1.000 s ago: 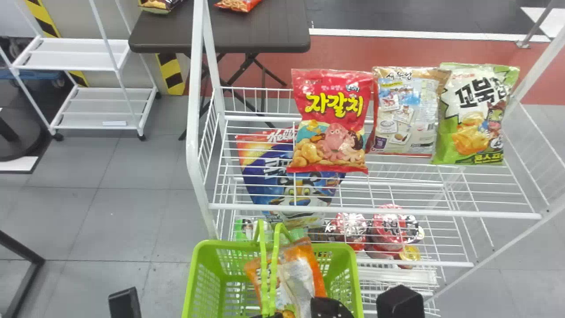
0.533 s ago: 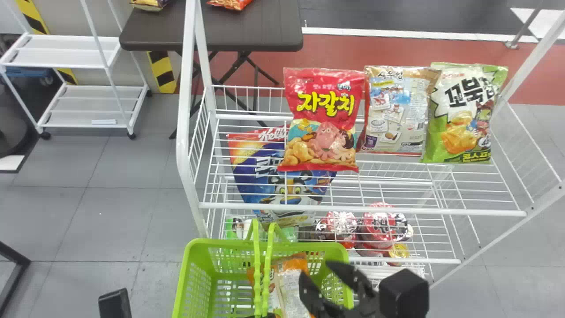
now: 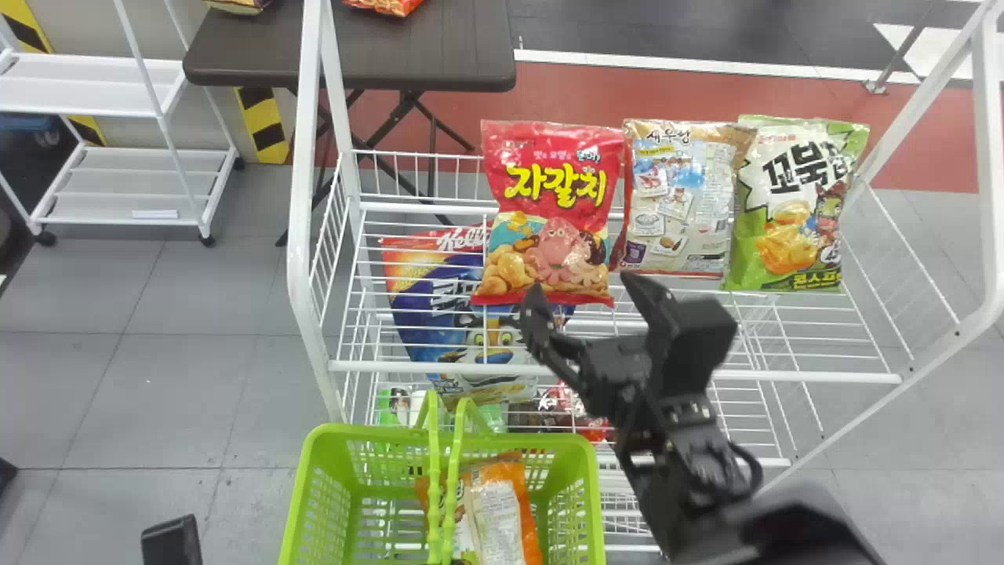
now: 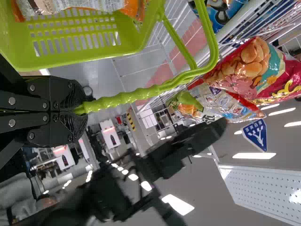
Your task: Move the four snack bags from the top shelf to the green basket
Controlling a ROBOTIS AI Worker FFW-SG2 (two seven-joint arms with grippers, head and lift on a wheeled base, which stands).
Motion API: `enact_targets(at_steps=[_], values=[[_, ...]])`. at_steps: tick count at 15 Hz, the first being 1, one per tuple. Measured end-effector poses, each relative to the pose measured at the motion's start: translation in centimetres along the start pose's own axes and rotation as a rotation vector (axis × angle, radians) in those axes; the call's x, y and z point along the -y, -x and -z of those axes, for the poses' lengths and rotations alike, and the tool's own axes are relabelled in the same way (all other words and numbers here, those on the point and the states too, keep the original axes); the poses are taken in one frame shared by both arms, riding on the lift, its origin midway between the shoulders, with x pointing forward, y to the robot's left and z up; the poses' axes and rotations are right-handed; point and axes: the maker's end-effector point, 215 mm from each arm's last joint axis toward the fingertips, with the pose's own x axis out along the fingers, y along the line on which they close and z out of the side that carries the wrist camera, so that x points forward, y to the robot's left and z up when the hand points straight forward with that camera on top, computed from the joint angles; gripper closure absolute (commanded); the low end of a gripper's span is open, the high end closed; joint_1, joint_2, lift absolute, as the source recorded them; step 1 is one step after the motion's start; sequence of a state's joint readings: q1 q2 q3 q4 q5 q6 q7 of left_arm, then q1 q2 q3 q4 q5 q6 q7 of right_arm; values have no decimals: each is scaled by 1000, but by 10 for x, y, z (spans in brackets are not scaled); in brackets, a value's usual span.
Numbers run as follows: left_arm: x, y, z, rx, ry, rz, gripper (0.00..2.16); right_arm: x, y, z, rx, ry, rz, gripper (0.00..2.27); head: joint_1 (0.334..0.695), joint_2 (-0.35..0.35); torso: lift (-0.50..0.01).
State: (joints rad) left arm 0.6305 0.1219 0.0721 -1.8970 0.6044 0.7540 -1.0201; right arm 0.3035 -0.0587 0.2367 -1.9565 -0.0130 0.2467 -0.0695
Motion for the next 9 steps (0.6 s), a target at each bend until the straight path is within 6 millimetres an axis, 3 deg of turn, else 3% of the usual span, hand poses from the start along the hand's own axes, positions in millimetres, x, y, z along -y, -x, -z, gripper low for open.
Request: enact_targets(at_steps=[4, 5, 6, 7, 9], values=[[-4, 6, 0, -2, 4, -8, 1686, 6, -67, 2, -93, 5, -6, 262, 695, -70, 0], [-6, 7, 0, -1, 5, -11, 1686, 4, -78, 5, -115, 0, -32, 856, 695, -55, 0], [-8, 9, -1, 1, 7, -14, 1686, -2, -88, 10, -143, -13, -72, 1673, 695, -42, 0], [-10, 10, -2, 4, 9, -17, 1686, -2, -94, 15, -167, -15, -85, 2037, 695, -37, 0], [-11, 12, -2, 6, 10, -20, 1686, -1, -97, 21, -194, -9, -87, 2226, 695, -36, 0]])
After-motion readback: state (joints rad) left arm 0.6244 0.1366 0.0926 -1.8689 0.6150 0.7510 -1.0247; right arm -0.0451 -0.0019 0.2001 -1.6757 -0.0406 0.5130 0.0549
